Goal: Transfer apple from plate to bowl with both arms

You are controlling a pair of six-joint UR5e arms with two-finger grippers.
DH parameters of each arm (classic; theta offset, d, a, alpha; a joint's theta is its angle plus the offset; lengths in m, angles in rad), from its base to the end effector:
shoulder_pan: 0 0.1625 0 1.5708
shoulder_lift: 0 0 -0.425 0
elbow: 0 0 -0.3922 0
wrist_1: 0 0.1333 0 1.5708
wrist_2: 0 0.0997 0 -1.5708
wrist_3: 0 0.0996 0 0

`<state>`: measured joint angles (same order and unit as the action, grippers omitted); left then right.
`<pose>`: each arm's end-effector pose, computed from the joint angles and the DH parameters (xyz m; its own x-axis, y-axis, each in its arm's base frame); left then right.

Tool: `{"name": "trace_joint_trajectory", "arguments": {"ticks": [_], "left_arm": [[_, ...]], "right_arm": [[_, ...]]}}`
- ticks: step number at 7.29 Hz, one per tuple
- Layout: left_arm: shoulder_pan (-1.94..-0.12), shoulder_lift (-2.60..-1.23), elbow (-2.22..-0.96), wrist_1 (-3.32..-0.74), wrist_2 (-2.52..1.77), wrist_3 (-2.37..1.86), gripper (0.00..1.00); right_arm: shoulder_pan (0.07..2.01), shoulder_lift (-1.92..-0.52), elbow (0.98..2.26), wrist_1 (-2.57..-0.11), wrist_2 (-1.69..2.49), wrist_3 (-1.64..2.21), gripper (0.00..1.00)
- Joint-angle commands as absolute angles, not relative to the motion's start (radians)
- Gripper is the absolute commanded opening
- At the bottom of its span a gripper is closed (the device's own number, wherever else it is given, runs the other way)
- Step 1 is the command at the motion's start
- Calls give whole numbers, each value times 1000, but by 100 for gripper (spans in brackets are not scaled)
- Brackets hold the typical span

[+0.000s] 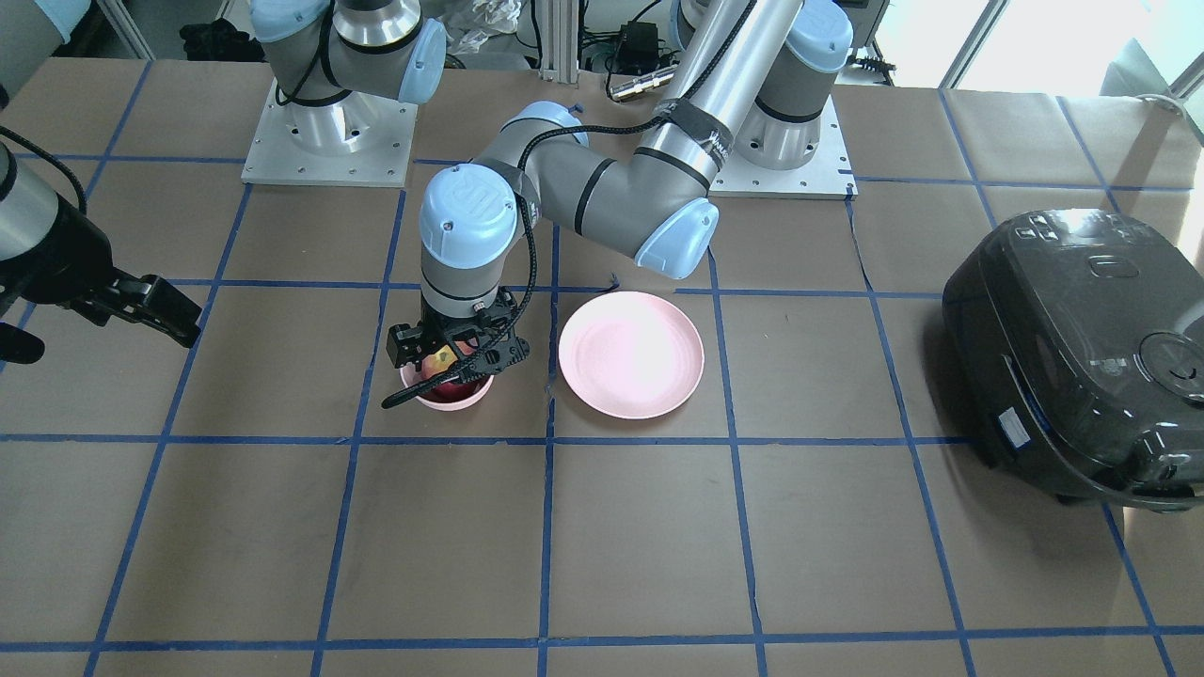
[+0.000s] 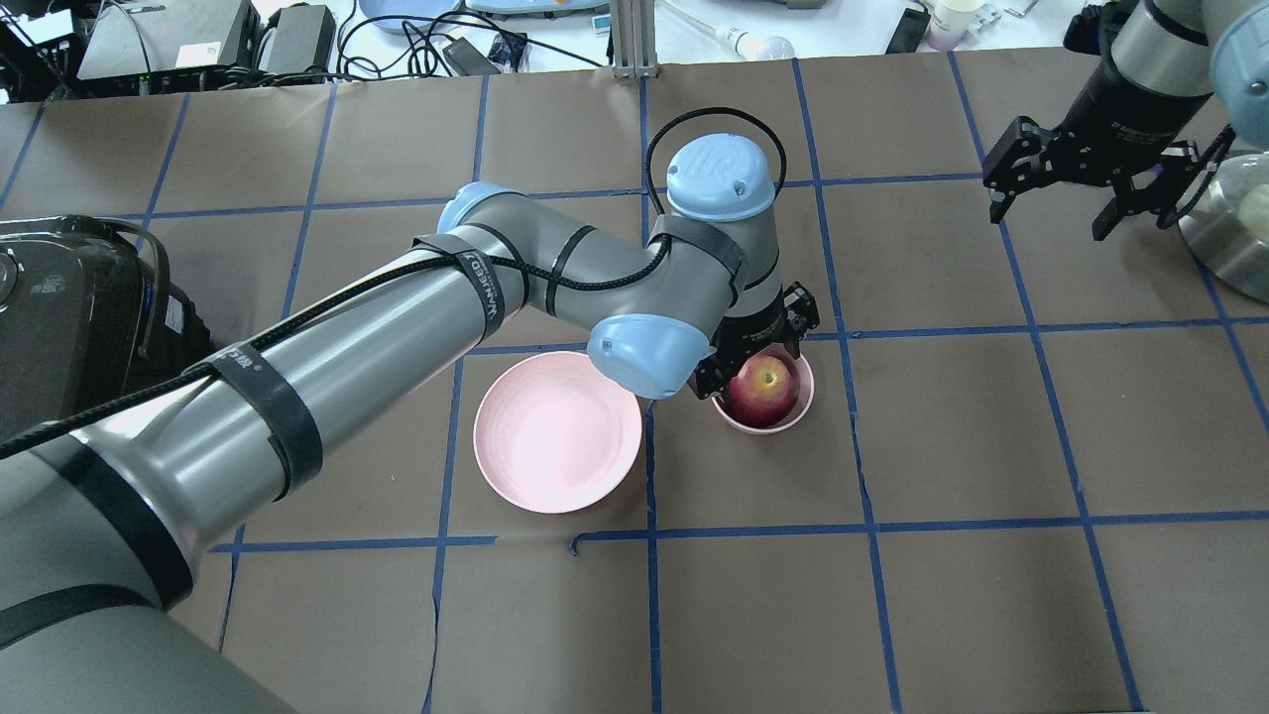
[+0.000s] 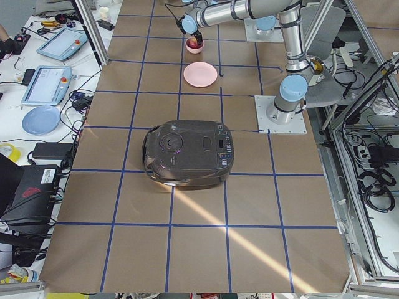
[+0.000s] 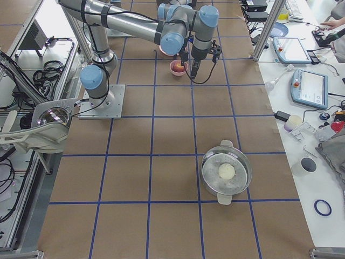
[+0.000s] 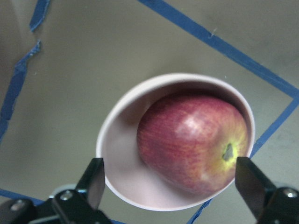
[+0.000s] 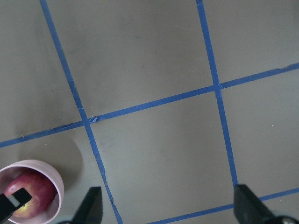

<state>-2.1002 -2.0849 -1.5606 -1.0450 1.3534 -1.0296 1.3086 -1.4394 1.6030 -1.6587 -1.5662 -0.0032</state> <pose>-0.4640 -0.4865 0.2481 -0.8657 -0.4834 0.1298 -0.4602 0.8707 0.1735 -0.0094 -0.5509 0.4131 -0.9665 0.2565 -0.0048 0.2554 0.9639 0.0756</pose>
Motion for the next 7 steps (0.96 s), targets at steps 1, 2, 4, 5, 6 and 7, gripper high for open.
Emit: {"name": "trace_joint_trajectory", "arguments": {"ticks": [1, 2, 4, 5, 6, 7], "left_arm": [[-2051, -2002, -1539, -1153, 1348, -918, 100], [-2040, -1934, -1511, -1263, 1348, -879, 100], [-2033, -1774, -1471, -1453, 1412, -595, 100], [-2026, -1700, -1473, -1541, 1454, -477, 100], [-1987, -1627, -1477, -1680, 1521, -460, 100], [-1871, -1582, -1485, -1736, 1531, -361, 100]], "right_arm": [[1310, -1442, 1601, -1660, -1575, 2, 100], [1316, -1457, 1603, -1655, -1575, 2, 100], [1446, -1530, 1603, -1649, -1612, 3, 100], [1495, -1560, 1601, -1648, -1602, 2, 100], [1500, -1581, 1603, -1643, -1592, 2, 100], [1500, -1601, 1601, -1637, -1586, 2, 100]]}}
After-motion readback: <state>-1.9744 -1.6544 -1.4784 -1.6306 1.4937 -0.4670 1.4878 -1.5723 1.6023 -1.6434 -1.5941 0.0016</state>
